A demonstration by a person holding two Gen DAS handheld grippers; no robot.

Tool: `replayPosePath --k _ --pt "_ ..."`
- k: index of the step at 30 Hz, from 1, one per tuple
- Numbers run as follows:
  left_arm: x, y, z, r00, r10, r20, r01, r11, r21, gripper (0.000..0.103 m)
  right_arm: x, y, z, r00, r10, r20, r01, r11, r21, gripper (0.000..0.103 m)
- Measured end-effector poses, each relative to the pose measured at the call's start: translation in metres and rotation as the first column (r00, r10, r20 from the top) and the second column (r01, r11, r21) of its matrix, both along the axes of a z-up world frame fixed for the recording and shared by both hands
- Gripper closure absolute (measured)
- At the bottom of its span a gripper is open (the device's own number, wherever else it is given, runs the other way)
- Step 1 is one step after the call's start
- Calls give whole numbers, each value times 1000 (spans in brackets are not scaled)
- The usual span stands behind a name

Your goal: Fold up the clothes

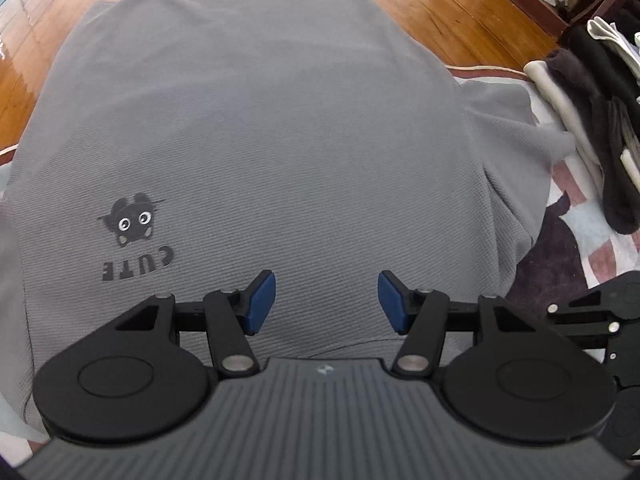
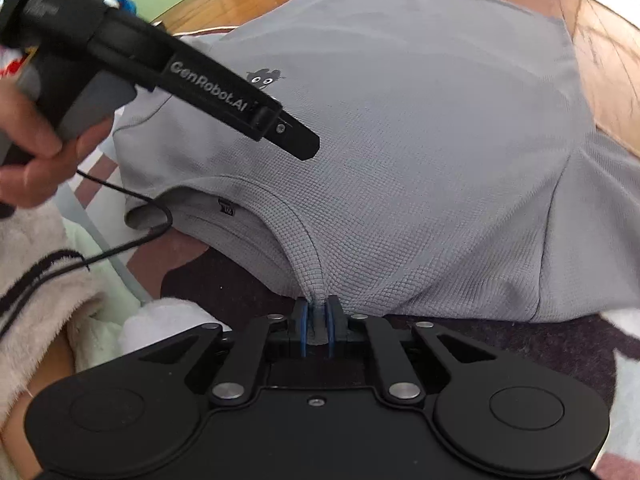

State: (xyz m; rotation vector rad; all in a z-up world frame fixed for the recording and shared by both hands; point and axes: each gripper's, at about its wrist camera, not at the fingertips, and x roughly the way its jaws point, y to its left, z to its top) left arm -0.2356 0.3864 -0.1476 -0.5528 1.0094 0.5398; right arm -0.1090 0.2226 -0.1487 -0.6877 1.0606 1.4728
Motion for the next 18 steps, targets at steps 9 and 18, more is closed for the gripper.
replayPosePath --k 9,18 --pt "-3 0 -1 1000 14 7 -14 1000 -25 46 15 -15 5 995 -53 -82 54 999 1 81" --pt "17 -12 9 997 -8 73 8 1000 0 46 95 -54 32 922 -354 -159 372 922 105 57"
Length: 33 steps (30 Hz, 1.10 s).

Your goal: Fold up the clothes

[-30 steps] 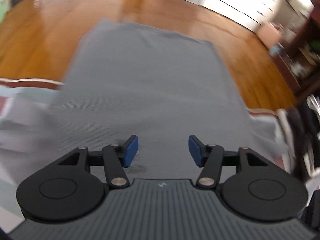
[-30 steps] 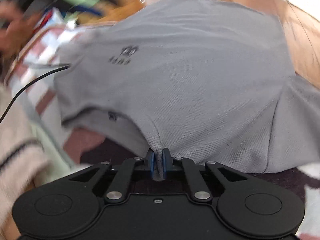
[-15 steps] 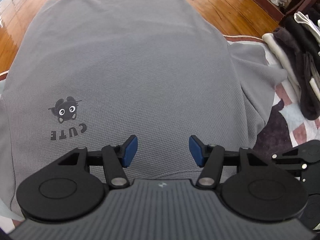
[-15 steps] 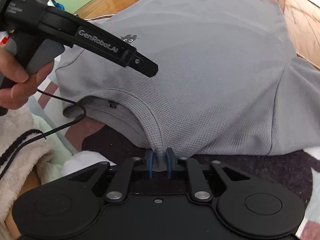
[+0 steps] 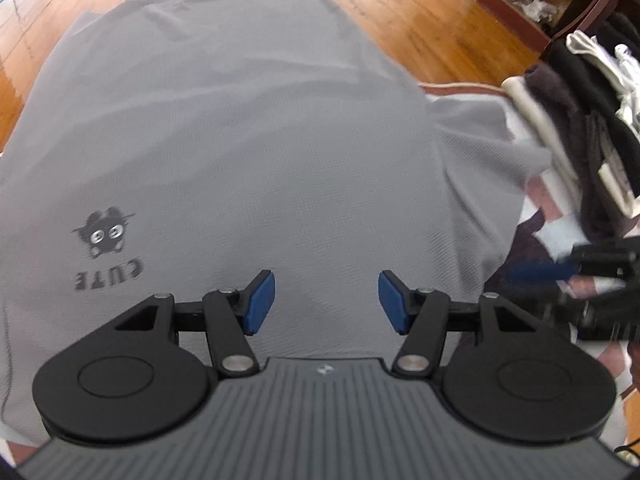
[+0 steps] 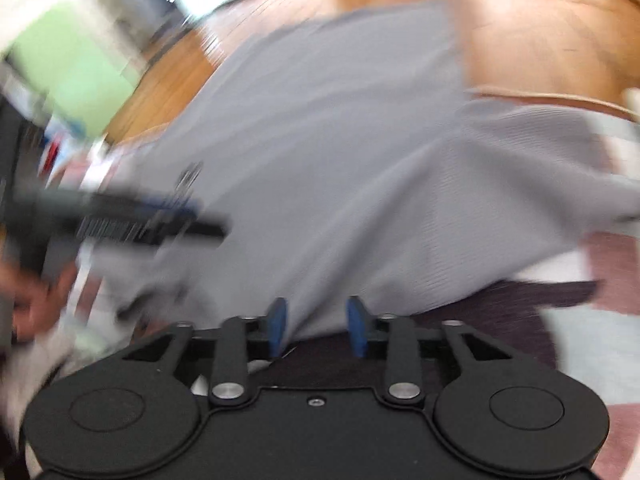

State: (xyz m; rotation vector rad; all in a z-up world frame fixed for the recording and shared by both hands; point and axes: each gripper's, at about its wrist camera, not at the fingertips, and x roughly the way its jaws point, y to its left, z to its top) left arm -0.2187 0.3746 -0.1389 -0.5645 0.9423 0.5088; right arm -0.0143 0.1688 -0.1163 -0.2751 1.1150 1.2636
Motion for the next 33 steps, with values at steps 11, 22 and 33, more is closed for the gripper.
replayPosePath --k 11,22,33 --pt "58 -33 -23 998 -64 10 64 992 -111 46 88 -63 -15 865 -499 -51 502 862 70 45" --pt "61 -25 -39 996 -89 -3 88 994 -71 46 121 -9 -46 813 -582 -1 579 809 99 39" --pt "57 -15 -43 994 -91 61 102 971 -215 45 85 26 -30 735 -392 553 429 901 68 100"
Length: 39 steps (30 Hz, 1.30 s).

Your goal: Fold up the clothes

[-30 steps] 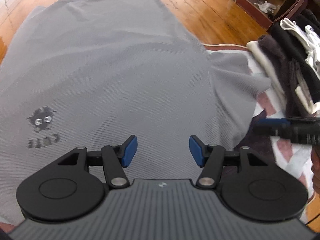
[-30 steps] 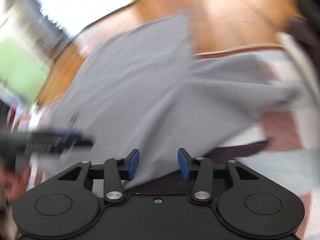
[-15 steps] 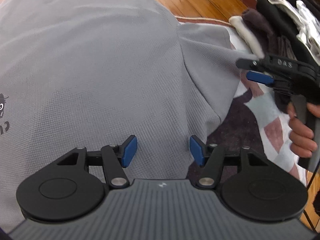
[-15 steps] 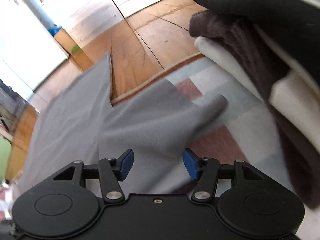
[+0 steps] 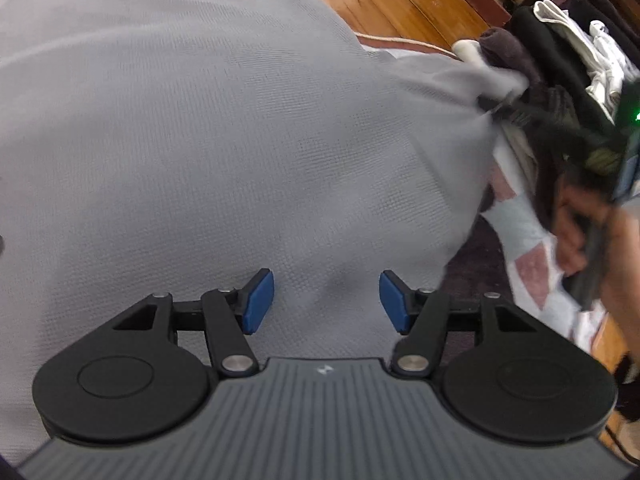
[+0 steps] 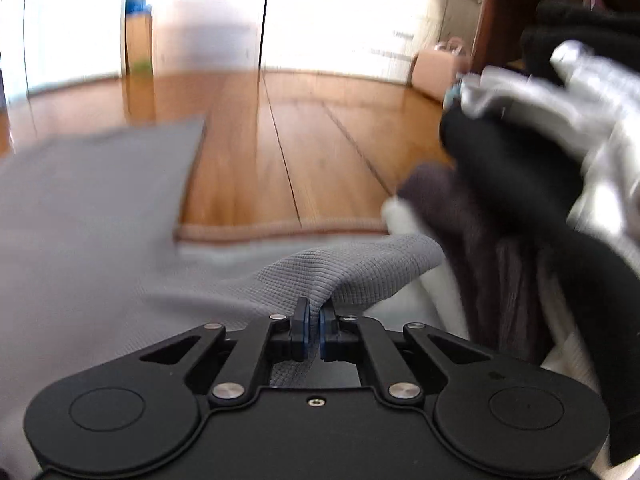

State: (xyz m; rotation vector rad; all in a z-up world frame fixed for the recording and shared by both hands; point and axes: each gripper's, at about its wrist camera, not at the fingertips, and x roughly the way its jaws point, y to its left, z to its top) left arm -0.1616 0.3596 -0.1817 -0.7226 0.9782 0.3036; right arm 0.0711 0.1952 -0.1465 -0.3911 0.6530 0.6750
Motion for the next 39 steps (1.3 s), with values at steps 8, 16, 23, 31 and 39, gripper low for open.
replayPosePath --k 8,16,23,31,39 --pt "0 9 3 999 41 7 -40 999 -26 44 0 4 1 1000 -8 -29 9 999 47 99" --pt "-53 49 50 956 246 159 -254 967 28 45 1 15 37 988 55 -143 -23 977 212 99" --pt "-91 62 79 943 213 254 -250 961 122 46 -37 65 95 925 322 -204 -223 891 395 98" --pt "-96 68 78 907 162 388 -183 983 17 43 -103 134 124 784 586 -207 -453 766 455 98" --pt "-78 76 60 903 161 398 -164 986 -26 41 -127 145 111 708 650 -276 -512 742 432 98"
